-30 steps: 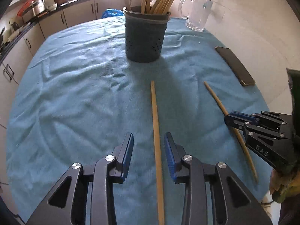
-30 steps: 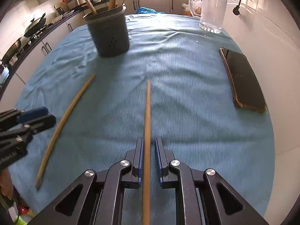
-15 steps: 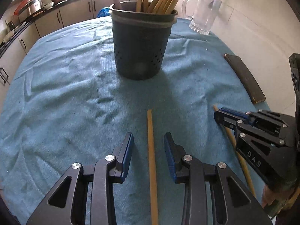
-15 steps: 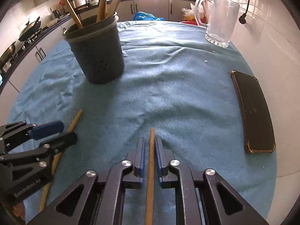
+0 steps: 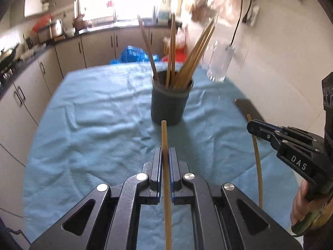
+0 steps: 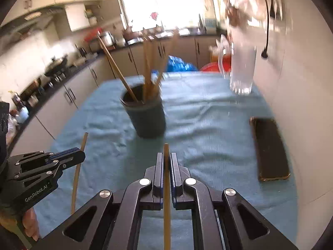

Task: Organize utensils
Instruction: 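Grasp and lift a chopstick with the left gripper while the right grasps another, then raise both held chopsticks upright and carry them toward the gray holder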

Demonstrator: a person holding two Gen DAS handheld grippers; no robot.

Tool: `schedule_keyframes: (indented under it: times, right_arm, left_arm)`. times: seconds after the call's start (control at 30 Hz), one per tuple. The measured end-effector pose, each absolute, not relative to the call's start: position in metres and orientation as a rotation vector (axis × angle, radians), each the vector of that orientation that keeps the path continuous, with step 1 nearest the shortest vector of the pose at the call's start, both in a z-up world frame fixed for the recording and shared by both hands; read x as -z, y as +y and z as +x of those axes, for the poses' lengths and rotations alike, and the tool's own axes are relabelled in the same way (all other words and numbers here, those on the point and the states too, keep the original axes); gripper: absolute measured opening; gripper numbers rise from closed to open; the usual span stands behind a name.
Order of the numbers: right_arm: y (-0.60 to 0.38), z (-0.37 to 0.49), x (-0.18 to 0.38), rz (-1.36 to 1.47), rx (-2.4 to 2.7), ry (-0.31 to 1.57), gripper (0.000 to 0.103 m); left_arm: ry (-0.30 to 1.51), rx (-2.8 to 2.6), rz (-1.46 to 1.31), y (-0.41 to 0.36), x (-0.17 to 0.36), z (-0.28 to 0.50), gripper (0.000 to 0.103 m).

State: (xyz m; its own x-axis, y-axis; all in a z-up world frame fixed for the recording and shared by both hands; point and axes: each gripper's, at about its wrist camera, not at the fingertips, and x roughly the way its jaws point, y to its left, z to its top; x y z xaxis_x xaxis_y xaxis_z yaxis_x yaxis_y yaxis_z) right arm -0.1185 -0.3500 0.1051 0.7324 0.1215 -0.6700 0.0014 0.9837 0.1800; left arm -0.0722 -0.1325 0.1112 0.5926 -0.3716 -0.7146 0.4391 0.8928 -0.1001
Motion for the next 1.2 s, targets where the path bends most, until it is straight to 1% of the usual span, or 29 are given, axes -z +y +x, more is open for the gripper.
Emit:
schedule_keyframes:
  times: [0.17,0.37,0.67,1.2]
  right_arm:
    - [-0.339,-0.154,-0.140,0.171,-0.083,0.640,0.006]
    - [-0.330,-0.185,-0.161,0.161,-0.093,0.582,0.006]
    - [-0.324,-0.212,-0.172,0.157,-0.106,0.549,0.006]
    - [-0.323,-0.225,-0.191,0.159,-0.103,0.502,0.006]
  left_arm:
    - [0.703,0.459,0.093,-0.114,-0.141,-0.103,0.006]
    - [0.657,0.465,0.089,-0.107,-0.153,-0.131,0.006]
    - [0.621,0.446,0.099,-0.105,-0.165,-0.155,0.006]
    - [0.550,0.389,0.159,-0.112,-0.185,-0.173,0.006]
